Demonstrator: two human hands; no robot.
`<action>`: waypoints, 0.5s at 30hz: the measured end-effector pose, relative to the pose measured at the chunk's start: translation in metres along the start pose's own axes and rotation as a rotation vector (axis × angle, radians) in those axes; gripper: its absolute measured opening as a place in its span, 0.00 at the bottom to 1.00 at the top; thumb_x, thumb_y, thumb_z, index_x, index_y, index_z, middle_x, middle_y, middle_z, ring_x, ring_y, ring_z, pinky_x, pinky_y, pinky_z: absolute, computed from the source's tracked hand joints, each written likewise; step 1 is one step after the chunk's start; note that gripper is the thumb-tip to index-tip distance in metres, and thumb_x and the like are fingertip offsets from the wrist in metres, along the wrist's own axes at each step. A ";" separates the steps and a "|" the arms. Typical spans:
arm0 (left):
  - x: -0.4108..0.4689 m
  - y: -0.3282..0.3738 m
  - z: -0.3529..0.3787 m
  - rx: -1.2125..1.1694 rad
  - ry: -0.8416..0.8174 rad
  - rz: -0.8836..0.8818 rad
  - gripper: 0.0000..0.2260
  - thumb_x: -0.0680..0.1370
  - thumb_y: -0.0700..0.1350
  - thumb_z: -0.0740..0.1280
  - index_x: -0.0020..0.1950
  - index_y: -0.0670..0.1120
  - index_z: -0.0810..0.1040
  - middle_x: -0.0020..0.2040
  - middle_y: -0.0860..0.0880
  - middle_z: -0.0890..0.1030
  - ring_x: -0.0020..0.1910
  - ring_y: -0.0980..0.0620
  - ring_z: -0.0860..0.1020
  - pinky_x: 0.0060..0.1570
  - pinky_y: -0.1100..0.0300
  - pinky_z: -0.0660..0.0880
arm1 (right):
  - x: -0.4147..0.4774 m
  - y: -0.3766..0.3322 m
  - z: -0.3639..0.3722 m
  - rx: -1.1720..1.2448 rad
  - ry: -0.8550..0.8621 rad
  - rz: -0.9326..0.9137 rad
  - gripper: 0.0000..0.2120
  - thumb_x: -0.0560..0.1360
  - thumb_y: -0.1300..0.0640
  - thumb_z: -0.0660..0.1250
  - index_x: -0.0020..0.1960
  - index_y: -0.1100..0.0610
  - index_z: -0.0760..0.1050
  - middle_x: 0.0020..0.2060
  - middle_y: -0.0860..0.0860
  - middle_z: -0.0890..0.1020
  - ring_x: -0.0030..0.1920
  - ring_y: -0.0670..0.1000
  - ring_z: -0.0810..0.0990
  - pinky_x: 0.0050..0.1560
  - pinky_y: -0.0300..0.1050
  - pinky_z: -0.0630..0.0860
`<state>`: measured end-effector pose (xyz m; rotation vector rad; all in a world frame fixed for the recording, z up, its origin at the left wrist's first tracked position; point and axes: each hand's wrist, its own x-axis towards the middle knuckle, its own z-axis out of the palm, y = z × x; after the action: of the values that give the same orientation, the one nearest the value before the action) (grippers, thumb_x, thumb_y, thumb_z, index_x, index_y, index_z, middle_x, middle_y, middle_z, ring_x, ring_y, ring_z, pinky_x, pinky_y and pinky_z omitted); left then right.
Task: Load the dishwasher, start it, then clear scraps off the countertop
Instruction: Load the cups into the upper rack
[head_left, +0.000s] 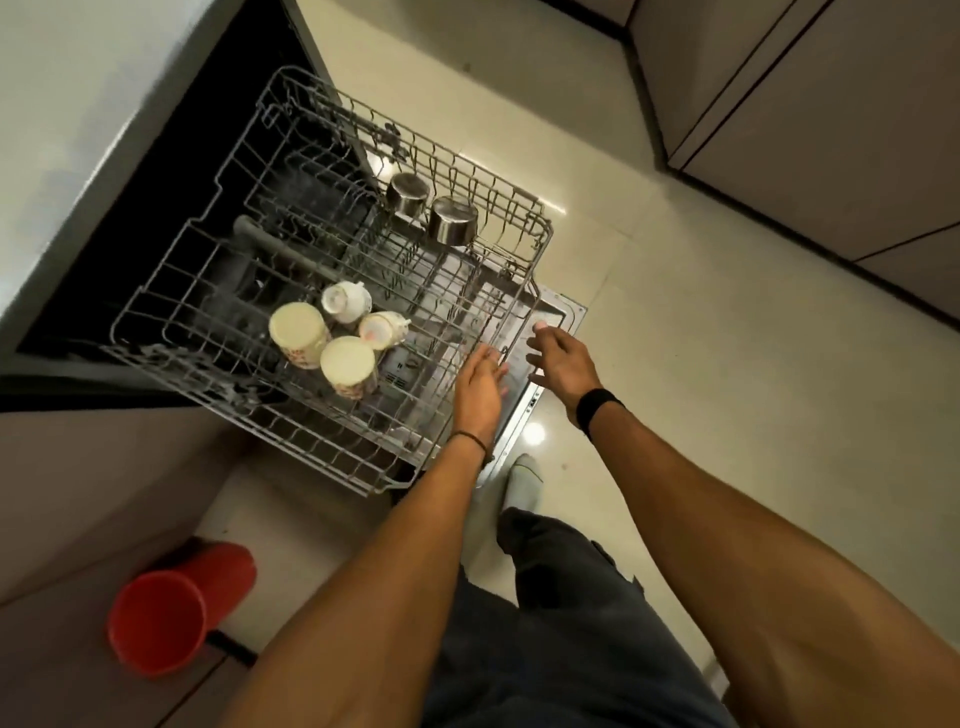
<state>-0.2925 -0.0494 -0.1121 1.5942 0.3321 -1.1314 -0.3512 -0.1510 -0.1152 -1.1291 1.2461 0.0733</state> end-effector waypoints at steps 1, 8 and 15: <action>0.003 -0.007 0.003 -0.097 0.015 -0.044 0.18 0.86 0.40 0.55 0.76 0.44 0.68 0.69 0.44 0.76 0.66 0.48 0.76 0.64 0.56 0.75 | 0.004 0.005 0.000 -0.001 -0.018 0.015 0.18 0.84 0.45 0.57 0.65 0.55 0.74 0.63 0.59 0.79 0.63 0.57 0.78 0.58 0.49 0.78; 0.014 -0.034 0.014 -0.621 0.152 -0.212 0.18 0.85 0.44 0.54 0.72 0.40 0.72 0.66 0.43 0.80 0.64 0.47 0.79 0.67 0.54 0.73 | 0.026 0.014 0.008 -0.040 -0.078 0.091 0.23 0.83 0.42 0.57 0.71 0.56 0.72 0.64 0.52 0.79 0.60 0.51 0.79 0.61 0.48 0.76; 0.033 -0.029 0.010 -1.040 0.303 -0.264 0.17 0.84 0.45 0.53 0.68 0.41 0.72 0.66 0.41 0.78 0.62 0.46 0.79 0.65 0.53 0.72 | 0.045 0.007 0.036 -0.021 -0.151 0.158 0.30 0.82 0.37 0.54 0.72 0.58 0.70 0.61 0.51 0.79 0.57 0.48 0.80 0.70 0.51 0.70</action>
<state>-0.3009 -0.0583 -0.1551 0.7791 1.1457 -0.6815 -0.3126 -0.1444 -0.1580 -1.0222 1.1997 0.2856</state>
